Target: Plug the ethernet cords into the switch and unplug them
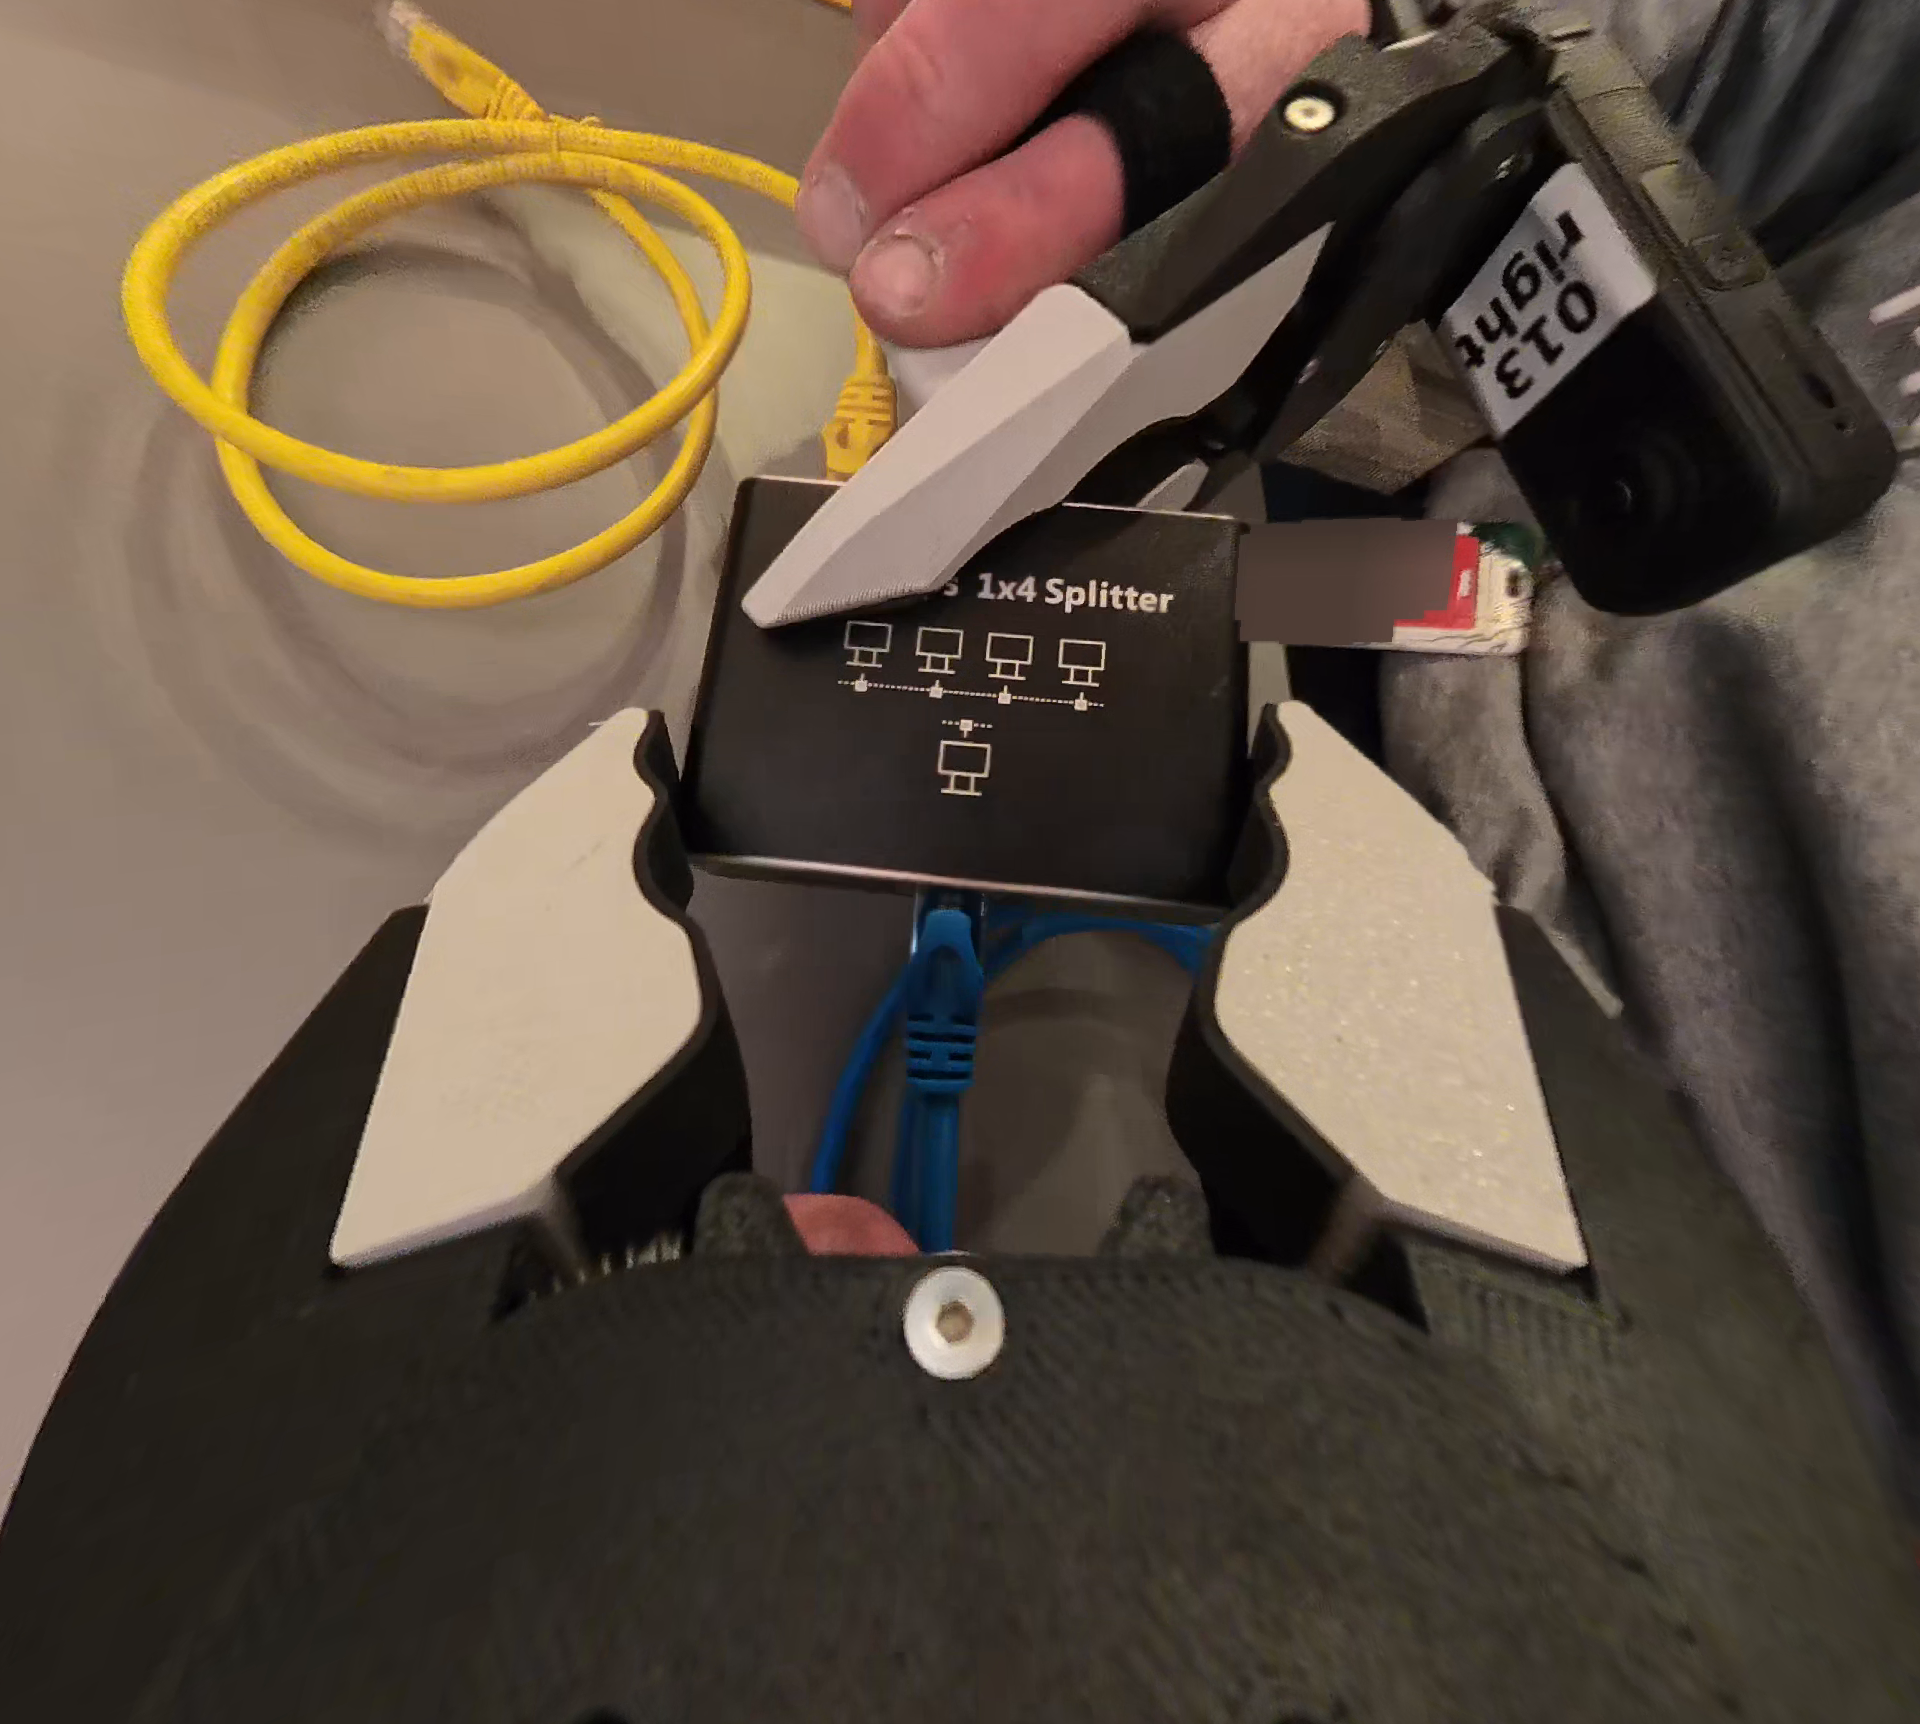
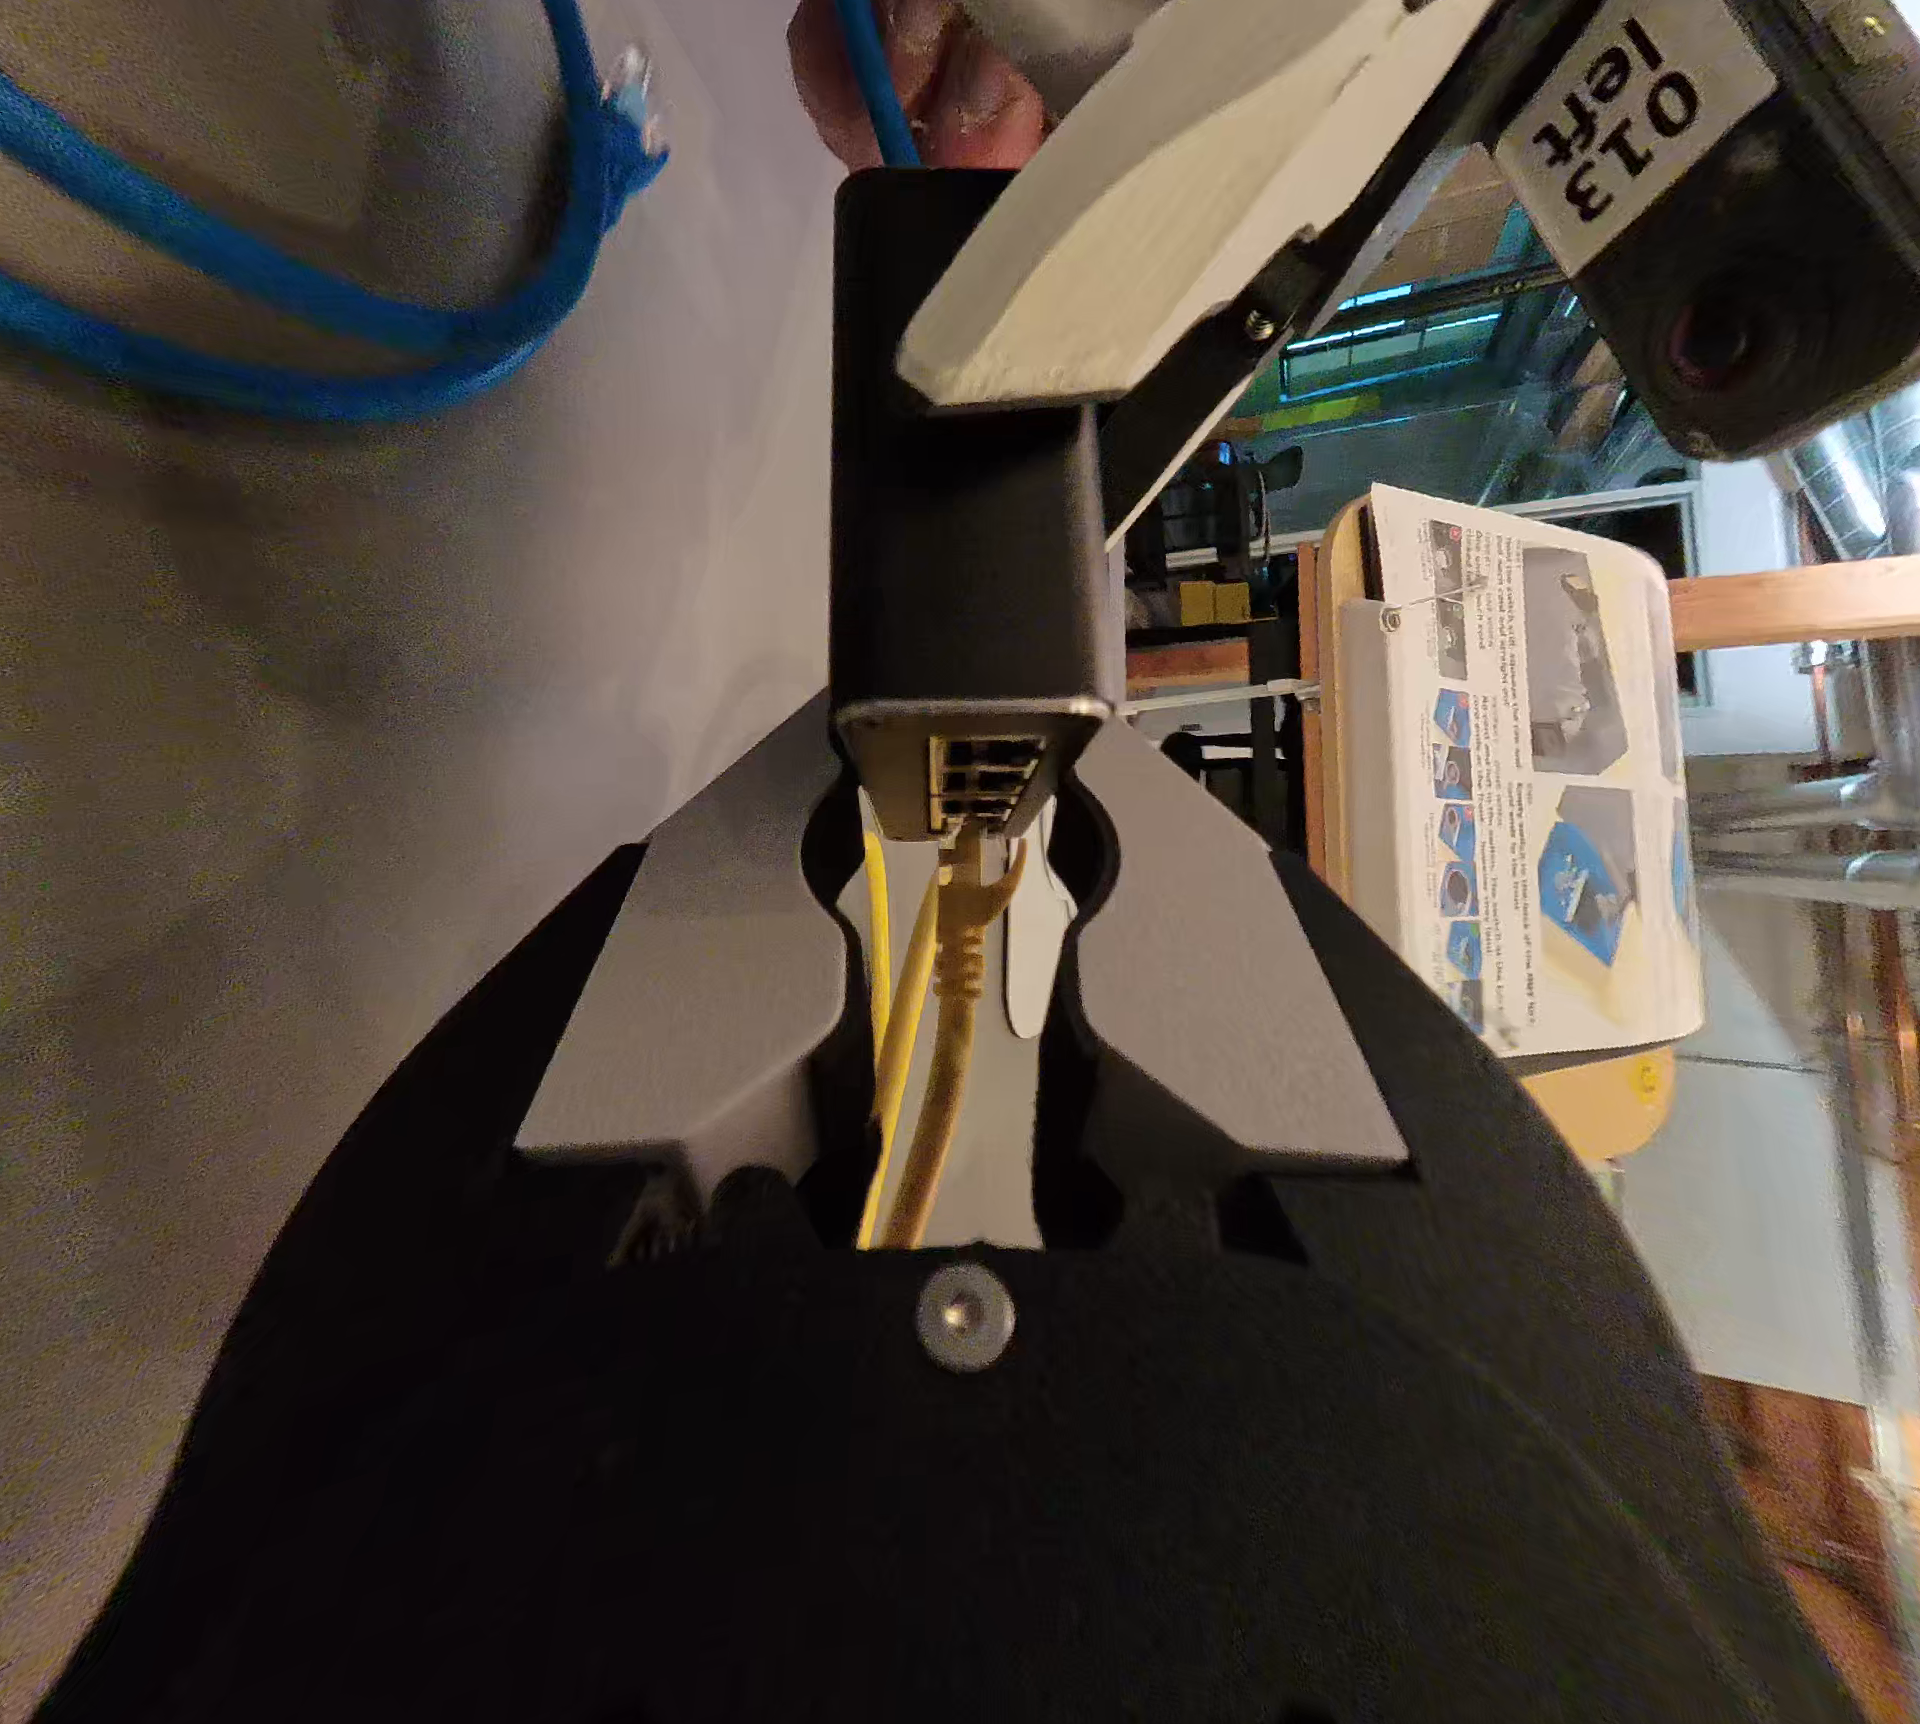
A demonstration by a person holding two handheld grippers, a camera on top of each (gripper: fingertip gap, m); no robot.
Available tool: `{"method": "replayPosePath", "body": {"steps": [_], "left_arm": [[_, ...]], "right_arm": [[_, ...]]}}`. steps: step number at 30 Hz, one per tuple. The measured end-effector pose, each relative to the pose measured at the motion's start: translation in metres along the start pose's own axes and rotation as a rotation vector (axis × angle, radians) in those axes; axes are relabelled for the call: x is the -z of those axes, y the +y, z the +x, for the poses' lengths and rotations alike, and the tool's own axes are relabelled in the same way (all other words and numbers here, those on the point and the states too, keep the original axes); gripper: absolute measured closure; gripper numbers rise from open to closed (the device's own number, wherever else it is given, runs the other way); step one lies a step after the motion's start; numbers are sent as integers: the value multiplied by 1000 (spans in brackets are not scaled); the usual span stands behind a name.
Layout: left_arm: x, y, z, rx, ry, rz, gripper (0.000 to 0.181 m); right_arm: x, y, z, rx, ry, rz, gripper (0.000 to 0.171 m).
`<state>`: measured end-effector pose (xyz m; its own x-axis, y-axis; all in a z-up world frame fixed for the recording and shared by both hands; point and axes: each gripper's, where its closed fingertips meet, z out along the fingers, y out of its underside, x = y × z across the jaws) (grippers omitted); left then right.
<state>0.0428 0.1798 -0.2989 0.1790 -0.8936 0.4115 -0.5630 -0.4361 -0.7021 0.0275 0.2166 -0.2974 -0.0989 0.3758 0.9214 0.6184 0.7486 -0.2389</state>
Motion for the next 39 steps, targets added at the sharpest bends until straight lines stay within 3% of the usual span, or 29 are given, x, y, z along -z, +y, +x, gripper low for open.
{"method": "replayPosePath", "body": {"steps": [4,7,12,18,23,26,32,39], "left_arm": [[40,-37,3,-31,-27,145,86],[94,-63,-10,-106,-179,261,97],[143,-49,-47,-301,-534,128,104],[108,-73,-14,-622,-656,204,93],[70,-102,30,-837,-617,272,105],[58,-111,50,-843,-507,306,124],[60,-122,67,-837,-499,373,147],[67,-127,60,-826,-586,345,147]], "right_arm": [[11,0,18,-185,-17,71,142],[25,4,46,-348,3,137,142],[51,2,97,-519,26,278,143],[59,-13,115,-598,-47,378,142],[60,-30,103,-531,-164,389,143],[61,-40,103,-513,-181,408,142],[70,-42,108,-567,-206,490,141],[68,-28,115,-594,-177,453,137]]}}
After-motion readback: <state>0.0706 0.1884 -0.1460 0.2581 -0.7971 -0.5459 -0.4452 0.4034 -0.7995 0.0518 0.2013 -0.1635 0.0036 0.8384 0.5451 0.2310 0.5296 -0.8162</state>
